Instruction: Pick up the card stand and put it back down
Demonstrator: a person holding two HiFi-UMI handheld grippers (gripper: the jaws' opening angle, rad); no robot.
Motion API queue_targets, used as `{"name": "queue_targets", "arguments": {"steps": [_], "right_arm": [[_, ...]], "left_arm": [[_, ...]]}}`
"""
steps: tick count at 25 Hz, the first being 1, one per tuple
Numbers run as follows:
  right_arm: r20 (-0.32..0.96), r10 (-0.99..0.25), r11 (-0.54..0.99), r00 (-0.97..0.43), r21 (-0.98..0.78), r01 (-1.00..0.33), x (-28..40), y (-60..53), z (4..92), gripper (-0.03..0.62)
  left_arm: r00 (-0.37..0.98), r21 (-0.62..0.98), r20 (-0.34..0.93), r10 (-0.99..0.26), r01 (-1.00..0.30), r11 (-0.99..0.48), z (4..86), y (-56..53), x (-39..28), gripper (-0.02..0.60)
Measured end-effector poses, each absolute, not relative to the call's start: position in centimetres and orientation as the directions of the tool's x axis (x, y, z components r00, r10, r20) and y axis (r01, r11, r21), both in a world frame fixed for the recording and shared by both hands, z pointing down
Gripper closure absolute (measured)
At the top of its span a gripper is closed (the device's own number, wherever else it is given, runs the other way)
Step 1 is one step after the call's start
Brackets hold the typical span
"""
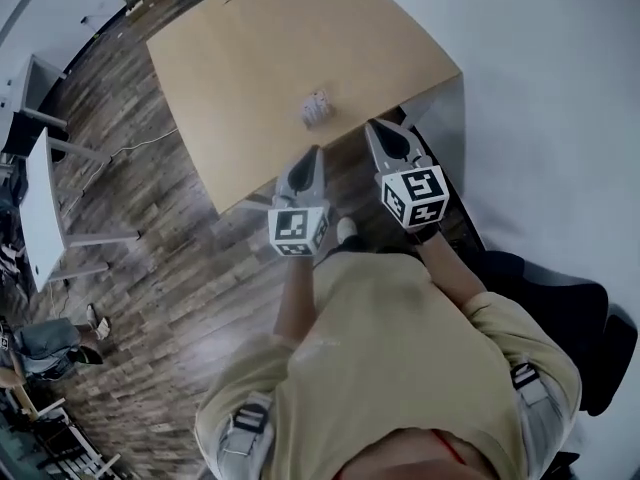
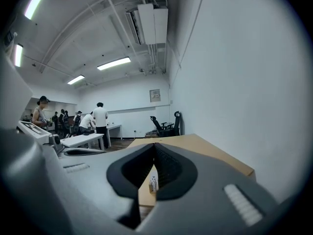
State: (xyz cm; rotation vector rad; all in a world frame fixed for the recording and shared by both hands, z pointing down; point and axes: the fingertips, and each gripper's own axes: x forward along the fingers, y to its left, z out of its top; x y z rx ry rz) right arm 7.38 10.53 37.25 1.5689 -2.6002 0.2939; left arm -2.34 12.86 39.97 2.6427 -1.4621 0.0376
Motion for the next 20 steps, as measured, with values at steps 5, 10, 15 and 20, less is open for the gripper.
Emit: {"name": "queue_targets", "arguments": {"steps": [5,10,15,20], "right_arm": [[0.223,-0.833,0.494,-0.506,-0.113,-0.862,5.1,6.8,39.6,0.589],[0.283,-0.774,0.551,-0.567,-0.140,-0.823,4.1,3.5,42.9,0.589],[0.293,-0.747,0.580,-0.597,-0.151,-0.801,4.0,-0.7,45.0,0.589],[0.369,-0.697,0.579,-0.614,-0.215,-0.786,4.7,-2.8,49.3,0.589]], "left_arm": [[0.475,0.124,0.101,-0.874,-0.878,-0.462,42.0,8.7,-5.3,0.580],[0.425,0.132,0.168,-0.890,-0.904,-0.407,44.7,6.0,-5.9,0.580],[0.406,0.137,0.254,-0.878,-0.914,-0.382,48.5,3.8,-5.3,0.578],[0.392,0.152,0.352,-0.850,-0.920,-0.362,53.2,2.3,-4.5,0.574]]}}
